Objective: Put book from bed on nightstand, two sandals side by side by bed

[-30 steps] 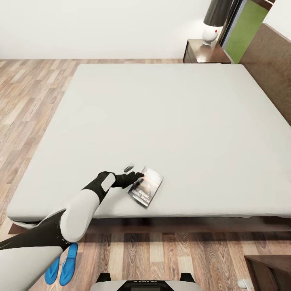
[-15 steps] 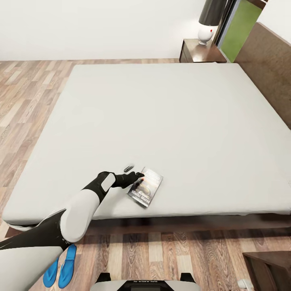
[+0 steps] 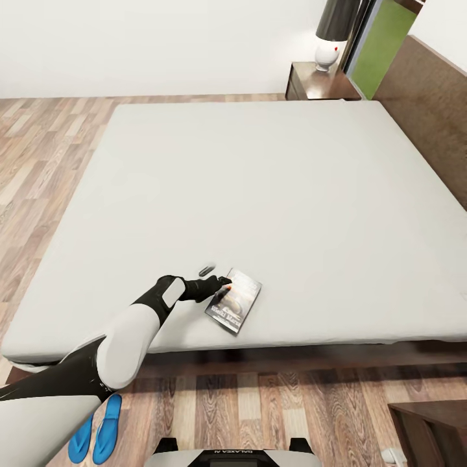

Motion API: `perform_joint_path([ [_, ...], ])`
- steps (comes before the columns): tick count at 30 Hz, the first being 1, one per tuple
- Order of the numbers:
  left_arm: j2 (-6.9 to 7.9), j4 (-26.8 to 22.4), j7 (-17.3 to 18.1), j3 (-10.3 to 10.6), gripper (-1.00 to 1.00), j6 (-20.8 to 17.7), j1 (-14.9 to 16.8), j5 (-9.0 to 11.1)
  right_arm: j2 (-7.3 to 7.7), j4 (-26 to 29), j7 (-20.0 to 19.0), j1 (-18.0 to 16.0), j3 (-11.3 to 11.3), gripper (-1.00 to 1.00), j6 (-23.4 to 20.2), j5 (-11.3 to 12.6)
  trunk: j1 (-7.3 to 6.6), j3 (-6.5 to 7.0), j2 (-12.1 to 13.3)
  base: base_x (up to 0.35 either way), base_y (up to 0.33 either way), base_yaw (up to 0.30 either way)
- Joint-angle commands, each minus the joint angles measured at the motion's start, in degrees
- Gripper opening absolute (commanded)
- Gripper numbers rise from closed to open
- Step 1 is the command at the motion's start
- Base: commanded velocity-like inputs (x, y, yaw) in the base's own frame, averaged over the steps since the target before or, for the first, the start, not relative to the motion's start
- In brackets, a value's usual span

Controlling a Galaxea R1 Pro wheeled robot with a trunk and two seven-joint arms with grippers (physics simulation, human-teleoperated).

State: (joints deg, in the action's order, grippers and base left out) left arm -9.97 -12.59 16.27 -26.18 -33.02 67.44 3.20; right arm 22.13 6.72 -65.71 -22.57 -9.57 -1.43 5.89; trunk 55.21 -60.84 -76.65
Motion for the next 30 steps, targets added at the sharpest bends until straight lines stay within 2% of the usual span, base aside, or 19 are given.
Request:
perform_joint_path([
  [1,-0.03,-0.1,-0.2,0.1,1.00,-0.5,0.0,-0.1,0.02,0.0,-0.2,0.0,0.1,1.00,-0.2,0.3,0.00,-0.03,0.0,0.000,0.000,-0.071],
  [7,-0.03,-0.1,-0.2,0.1,1.00,-0.5,0.0,-0.1,0.02,0.0,-0.2,0.0,0.1,1.00,-0.2,0.3,0.00,-0.03,0.0,0.000,0.000,-0.177],
  [17,-0.03,-0.1,-0.2,0.1,1.00,-0.5,0.0,-0.1,0.02,0.0,-0.2,0.0,0.1,1.00,-0.2,0.3,0.00,-0.03,0.0,0.000,0.000,-0.038],
  [30,-0.03,-0.1,-0.2,0.1,1.00,-0.5,0.0,-0.1,0.02,0.0,-0.2,0.0,0.1,1.00,-0.2,0.3,0.00,-0.03,0.0,0.000,0.000,-0.229],
])
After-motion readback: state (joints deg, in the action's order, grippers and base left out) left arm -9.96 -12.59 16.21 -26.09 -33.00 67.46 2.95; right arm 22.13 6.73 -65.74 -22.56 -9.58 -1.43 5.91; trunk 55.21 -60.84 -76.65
